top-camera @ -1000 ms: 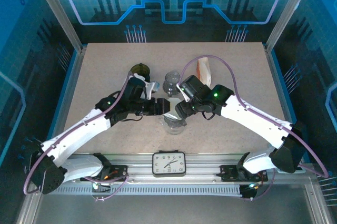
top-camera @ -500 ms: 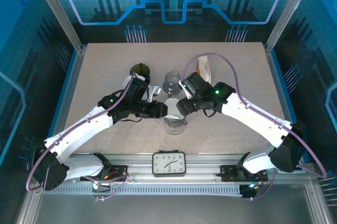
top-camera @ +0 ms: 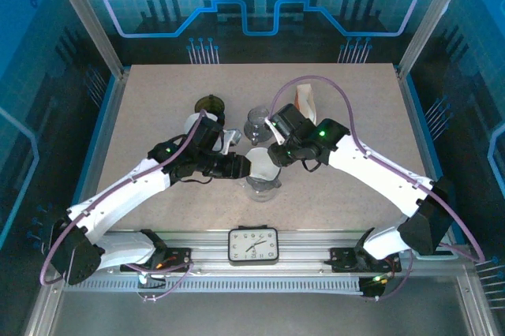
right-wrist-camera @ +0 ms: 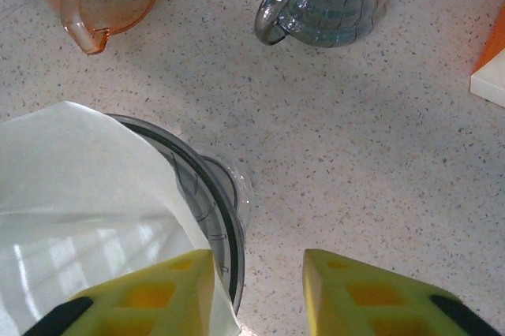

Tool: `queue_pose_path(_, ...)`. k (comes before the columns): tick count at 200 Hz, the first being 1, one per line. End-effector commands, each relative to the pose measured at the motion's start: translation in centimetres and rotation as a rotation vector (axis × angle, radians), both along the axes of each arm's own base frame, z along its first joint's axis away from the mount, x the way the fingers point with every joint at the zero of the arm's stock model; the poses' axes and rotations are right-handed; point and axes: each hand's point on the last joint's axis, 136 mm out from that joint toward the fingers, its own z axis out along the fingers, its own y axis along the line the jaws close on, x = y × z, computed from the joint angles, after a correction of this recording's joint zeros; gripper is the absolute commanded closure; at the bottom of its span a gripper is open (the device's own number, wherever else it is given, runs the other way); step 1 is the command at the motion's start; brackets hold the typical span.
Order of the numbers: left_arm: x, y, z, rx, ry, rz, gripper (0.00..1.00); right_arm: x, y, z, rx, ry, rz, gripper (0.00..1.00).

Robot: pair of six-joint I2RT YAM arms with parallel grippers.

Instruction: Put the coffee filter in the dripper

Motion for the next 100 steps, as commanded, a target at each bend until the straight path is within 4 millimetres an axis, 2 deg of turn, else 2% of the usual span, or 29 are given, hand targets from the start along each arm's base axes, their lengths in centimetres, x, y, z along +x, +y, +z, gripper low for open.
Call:
queue_pose_path(1, -0.1, -0.4, 0.6, -0.006, -0.012, -0.033, 0.63, -0.1, 0.0, 0.3, 0.009, -0.008, 0.006, 0.71)
queue_pose_path(24, -0.1, -0.4, 0.4, -0.002, -0.008, -0.033, 0.63, -0.3, 0.1, -0.4, -0.006, 0.008, 0.011, 0.79)
queue_pose_path(51, 0.0, -0.4, 0.3, -0.002, -0.009, -0.032, 0.63, -0.5, 0.2, -0.9, -0.015, 0.013, 0.013, 0.82)
queue_pose_path(77, -0.1, -0.3, 0.1, 0.003, -0.006, -0.034, 0.63, -0.5, 0.2, -1.1, -0.027, 0.013, 0.009, 0.81)
queue_pose_path(100, -0.1, -0.2, 0.0, 0.007, -0.004, -0.033, 0.63, -0.4, 0.0, -1.0, -0.036, 0.004, -0.001, 0.73)
